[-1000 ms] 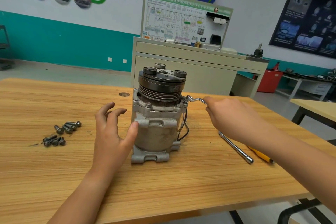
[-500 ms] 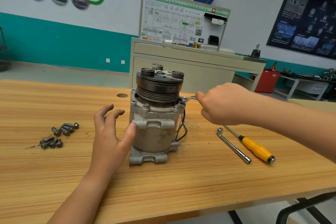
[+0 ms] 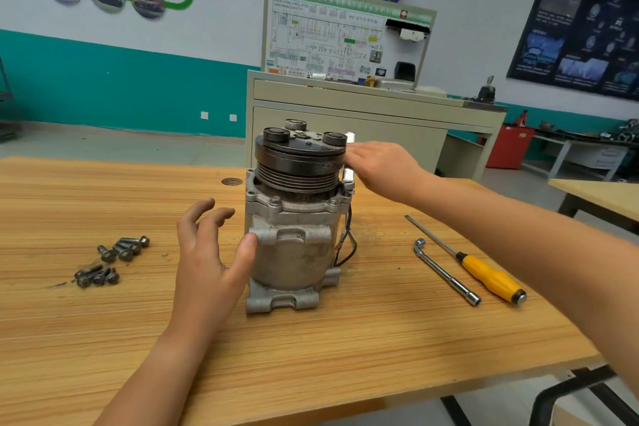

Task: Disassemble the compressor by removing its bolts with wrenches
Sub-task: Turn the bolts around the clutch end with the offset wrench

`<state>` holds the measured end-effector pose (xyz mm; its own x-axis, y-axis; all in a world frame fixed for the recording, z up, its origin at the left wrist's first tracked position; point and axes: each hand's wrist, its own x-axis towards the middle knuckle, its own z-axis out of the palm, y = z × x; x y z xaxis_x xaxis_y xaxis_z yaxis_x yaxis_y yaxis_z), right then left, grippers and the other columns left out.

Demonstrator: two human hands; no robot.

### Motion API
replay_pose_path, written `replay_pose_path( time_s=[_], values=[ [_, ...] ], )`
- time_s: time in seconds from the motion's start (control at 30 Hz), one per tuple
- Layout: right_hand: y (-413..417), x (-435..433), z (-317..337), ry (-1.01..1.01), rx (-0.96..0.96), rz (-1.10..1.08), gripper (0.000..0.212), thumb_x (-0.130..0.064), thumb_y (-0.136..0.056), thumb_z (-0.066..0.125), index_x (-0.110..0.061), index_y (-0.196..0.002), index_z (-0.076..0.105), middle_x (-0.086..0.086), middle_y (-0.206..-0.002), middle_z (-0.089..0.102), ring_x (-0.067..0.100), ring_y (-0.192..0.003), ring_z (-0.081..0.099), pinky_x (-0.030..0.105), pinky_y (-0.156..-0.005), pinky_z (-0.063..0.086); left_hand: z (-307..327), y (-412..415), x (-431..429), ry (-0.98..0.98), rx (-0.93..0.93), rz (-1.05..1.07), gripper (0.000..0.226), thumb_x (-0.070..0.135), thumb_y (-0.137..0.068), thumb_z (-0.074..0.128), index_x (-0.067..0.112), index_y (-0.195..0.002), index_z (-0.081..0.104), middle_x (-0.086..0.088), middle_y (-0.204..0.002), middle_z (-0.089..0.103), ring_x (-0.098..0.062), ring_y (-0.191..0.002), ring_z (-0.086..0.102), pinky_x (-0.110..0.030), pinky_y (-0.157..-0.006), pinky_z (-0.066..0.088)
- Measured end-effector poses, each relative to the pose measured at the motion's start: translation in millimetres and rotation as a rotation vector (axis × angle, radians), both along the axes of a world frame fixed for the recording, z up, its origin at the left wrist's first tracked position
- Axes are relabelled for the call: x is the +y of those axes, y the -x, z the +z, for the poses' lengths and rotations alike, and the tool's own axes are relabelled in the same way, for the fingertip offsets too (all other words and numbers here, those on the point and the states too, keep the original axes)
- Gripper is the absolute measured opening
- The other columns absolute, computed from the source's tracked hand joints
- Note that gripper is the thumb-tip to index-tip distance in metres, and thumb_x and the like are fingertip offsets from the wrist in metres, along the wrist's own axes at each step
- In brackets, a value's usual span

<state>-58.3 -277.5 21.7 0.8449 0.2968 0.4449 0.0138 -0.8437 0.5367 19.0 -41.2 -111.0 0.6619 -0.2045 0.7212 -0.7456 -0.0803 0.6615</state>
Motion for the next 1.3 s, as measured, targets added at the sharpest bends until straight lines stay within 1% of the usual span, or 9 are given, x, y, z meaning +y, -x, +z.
replay_pose_path(
  time_s=[0.1, 0.23, 0.33, 0.4, 0.5, 0.73, 0.93, 1.03, 1.3],
  values=[
    [-4.4, 1.3, -6.8, -0.094, -0.01, 0.045, 0.028, 0.014, -0.073, 0.064, 0.006, -0.099, 0.066, 0.02, -0.091, 0.07, 0.032, -0.08, 0.068, 0.041, -0.063, 0.057, -0.6, -0.7, -0.3, 0.0, 0.021, -0.003, 0.06, 0.056, -0.075, 0.043, 0.016, -0.117, 0.053, 0.011, -0.129, 0.031, 0.002, -0.106, 0.045, 0.004, -0.076, 0.029],
    [23.6, 4.7, -5.8, -0.372, -0.294, -0.018, 0.017, 0.001, -0.087, 0.055, 0.012, -0.1, 0.061, 0.021, -0.072, 0.065, 0.033, -0.061, 0.064, 0.037, -0.051, 0.051, -0.7, -0.2, -0.6, -0.002, -0.011, -0.01, 0.061, 0.053, -0.077, 0.043, 0.01, -0.118, 0.054, 0.004, -0.129, 0.034, 0.022, -0.097, 0.041, 0.008, -0.074, 0.028],
    [54.7, 20.1, -0.9, -0.388, -0.368, -0.145, 0.02, -0.007, -0.093, 0.049, 0.006, -0.106, 0.055, 0.003, -0.055, 0.05, 0.022, -0.042, 0.047, 0.024, -0.042, 0.035, -2.1, -0.8, -1.0, -0.01, -0.022, -0.012, 0.06, 0.052, -0.077, 0.042, 0.009, -0.117, 0.055, 0.003, -0.129, 0.034, 0.028, -0.103, 0.033, 0.009, -0.075, 0.025],
    [71.2, 29.9, -4.2, -0.254, -0.231, -0.368, 0.015, -0.009, -0.093, 0.048, -0.004, -0.107, 0.05, -0.007, -0.051, 0.033, 0.013, -0.039, 0.03, 0.02, -0.04, 0.019, -1.9, -1.5, -1.0, -0.012, -0.009, -0.015, 0.061, 0.054, -0.077, 0.042, 0.011, -0.119, 0.054, 0.003, -0.131, 0.034, 0.021, -0.101, 0.039, 0.009, -0.075, 0.027],
    [83.6, 43.2, -11.5, -0.198, -0.061, -0.541, 0.018, -0.007, -0.092, 0.044, -0.015, -0.108, 0.041, -0.004, -0.055, 0.033, 0.013, -0.045, 0.029, 0.026, -0.04, 0.017, -2.0, -1.5, -0.8, -0.013, 0.009, -0.008, 0.063, 0.056, -0.076, 0.041, 0.013, -0.12, 0.053, 0.005, -0.131, 0.034, 0.003, -0.102, 0.044, 0.007, -0.076, 0.028],
    [72.4, 57.6, -7.9, -0.19, 0.068, -0.567, 0.026, -0.009, -0.094, 0.035, -0.016, -0.118, 0.043, -0.003, -0.058, 0.033, 0.012, -0.049, 0.029, 0.026, -0.041, 0.019, -0.2, 0.5, -0.6, -0.011, 0.03, 0.003, 0.061, 0.057, -0.074, 0.041, 0.016, -0.118, 0.053, 0.007, -0.129, 0.033, -0.007, -0.108, 0.046, 0.007, -0.075, 0.029],
    [71.5, 75.5, 3.6, -0.035, 0.12, -0.585, 0.013, -0.017, -0.095, 0.037, -0.013, -0.102, 0.047, -0.003, -0.055, 0.026, 0.013, -0.044, 0.023, 0.024, -0.039, 0.018, 1.0, 0.8, 0.5, -0.032, 0.007, -0.004, 0.065, 0.057, -0.075, 0.04, 0.012, -0.12, 0.054, 0.008, -0.129, 0.032, 0.006, -0.096, 0.042, 0.008, -0.072, 0.028],
    [70.5, 77.8, 6.4, 0.015, 0.165, -0.585, 0.011, -0.019, -0.094, 0.037, -0.012, -0.097, 0.045, -0.002, -0.055, 0.028, 0.013, -0.043, 0.025, 0.023, -0.038, 0.019, 1.4, 0.9, 0.0, -0.02, 0.019, -0.007, 0.065, 0.057, -0.075, 0.041, 0.013, -0.12, 0.053, 0.011, -0.128, 0.032, 0.001, -0.1, 0.046, 0.007, -0.073, 0.029],
    [67.4, 53.7, 27.6, 0.023, 0.341, -0.558, 0.04, -0.014, -0.093, 0.036, -0.016, -0.133, 0.037, -0.003, -0.062, 0.038, 0.009, -0.052, 0.035, 0.023, -0.042, 0.024, 1.0, 1.7, -0.2, -0.003, 0.022, -0.008, 0.052, 0.058, -0.075, 0.042, 0.025, -0.115, 0.049, 0.012, -0.127, 0.033, -0.006, -0.106, 0.047, 0.006, -0.075, 0.03]
  ],
)
